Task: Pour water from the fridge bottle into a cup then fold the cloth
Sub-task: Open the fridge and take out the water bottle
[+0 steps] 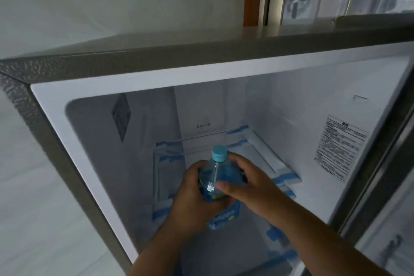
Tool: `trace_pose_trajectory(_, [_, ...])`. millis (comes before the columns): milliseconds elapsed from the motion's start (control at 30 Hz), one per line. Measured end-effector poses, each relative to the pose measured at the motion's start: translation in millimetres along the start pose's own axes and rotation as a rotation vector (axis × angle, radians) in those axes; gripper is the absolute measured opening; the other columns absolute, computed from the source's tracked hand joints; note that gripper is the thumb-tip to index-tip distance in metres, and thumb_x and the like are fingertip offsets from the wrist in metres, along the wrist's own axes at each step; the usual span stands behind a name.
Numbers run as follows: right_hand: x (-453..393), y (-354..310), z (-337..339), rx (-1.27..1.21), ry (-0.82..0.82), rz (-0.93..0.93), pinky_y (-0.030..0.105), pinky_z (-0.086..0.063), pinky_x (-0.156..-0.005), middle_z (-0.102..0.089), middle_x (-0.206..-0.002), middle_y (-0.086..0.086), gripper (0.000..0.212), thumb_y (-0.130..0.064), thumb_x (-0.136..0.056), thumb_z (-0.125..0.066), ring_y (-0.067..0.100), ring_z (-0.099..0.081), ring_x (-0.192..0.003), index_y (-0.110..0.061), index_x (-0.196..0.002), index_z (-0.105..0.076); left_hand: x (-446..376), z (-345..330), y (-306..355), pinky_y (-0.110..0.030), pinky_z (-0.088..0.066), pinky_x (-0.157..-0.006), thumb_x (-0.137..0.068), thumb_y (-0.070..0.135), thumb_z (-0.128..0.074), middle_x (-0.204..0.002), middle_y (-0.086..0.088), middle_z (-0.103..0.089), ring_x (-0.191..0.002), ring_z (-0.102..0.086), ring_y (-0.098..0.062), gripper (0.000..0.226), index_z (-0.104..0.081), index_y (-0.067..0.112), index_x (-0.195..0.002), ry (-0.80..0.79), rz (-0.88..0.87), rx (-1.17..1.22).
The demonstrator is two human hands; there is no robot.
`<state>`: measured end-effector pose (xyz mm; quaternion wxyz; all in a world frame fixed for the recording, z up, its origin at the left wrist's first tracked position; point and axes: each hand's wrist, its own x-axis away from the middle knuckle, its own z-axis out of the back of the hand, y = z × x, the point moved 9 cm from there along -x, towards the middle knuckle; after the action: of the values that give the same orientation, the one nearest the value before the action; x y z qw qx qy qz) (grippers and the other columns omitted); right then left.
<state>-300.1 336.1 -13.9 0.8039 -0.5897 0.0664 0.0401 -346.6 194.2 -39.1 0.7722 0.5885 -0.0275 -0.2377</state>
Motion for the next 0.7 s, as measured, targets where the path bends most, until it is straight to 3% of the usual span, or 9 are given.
trace_pose_trajectory(100, [17,35,0,-0.438,0.038,-0.210,0.040,-0.044,-0.113,-0.070,-0.135,-0.005,0.057,-0.062,-0.096,-0.052,0.012,-0.064,-0.128,-0.030,-0.143,-0.059,5,2,12,-0.042,-0.062,-0.094,-0.063,0.021,-0.100,-0.121,0.009,-0.071,-0.109,-0.072,-0.008,0.080,-0.056,0.039,-0.128,0.000,-0.013,0.051])
trace_pose_trajectory(167, [35,63,-3,-0.607,0.033,-0.387,0.050,-0.041,-0.117,-0.070,-0.136,0.000,0.059,-0.062,-0.099,-0.044,0.019,-0.064,-0.129,-0.026,-0.143,-0.059,10,3,28,-0.043,-0.061,-0.095,-0.059,0.031,-0.099,-0.122,0.010,-0.073,-0.112,-0.072,-0.012,0.081,-0.057,0.048,-0.126,-0.043,-0.045,0.079])
trace_pose_trajectory(267, [63,78,-12,-0.751,-0.005,-0.473,0.058,-0.042,-0.114,-0.062,-0.144,0.015,0.055,-0.054,-0.109,-0.035,0.035,-0.062,-0.130,-0.020,-0.145,-0.059,19,-8,52,-0.041,-0.060,-0.095,-0.063,0.026,-0.100,-0.124,0.011,-0.072,-0.115,-0.072,-0.014,0.086,-0.053,0.045,-0.133,-0.207,-0.095,0.065])
trace_pose_trajectory(400, [93,75,-19,-0.845,0.118,-0.492,0.057,-0.057,-0.098,-0.068,-0.132,0.023,0.053,-0.046,-0.108,-0.036,0.042,-0.068,-0.118,-0.014,-0.128,-0.072,33,-30,62,-0.027,-0.059,-0.093,-0.067,0.019,-0.099,-0.122,0.020,-0.070,-0.114,-0.070,-0.005,0.087,-0.049,0.042,-0.134,-0.355,-0.161,-0.001])
trace_pose_trajectory(600, [163,96,-24,-0.929,0.383,-0.568,0.055,-0.060,-0.094,-0.069,-0.130,0.024,0.059,-0.048,-0.108,-0.034,0.041,-0.071,-0.114,-0.009,-0.125,-0.075,58,-75,43,-0.044,-0.062,-0.095,-0.065,0.020,-0.100,-0.128,0.011,-0.070,-0.117,-0.071,-0.012,0.088,-0.051,0.041,-0.135,-0.601,-0.162,0.045])
trace_pose_trajectory(700, [203,96,-20,-0.937,0.490,-0.522,0.055,-0.055,-0.102,-0.068,-0.134,0.020,0.054,-0.046,-0.104,-0.038,0.038,-0.069,-0.118,-0.013,-0.123,-0.076,75,-109,42,-0.050,-0.061,-0.094,-0.062,0.026,-0.100,-0.130,0.006,-0.071,-0.118,-0.071,-0.020,0.086,-0.054,0.042,-0.133,-0.743,-0.172,0.077])
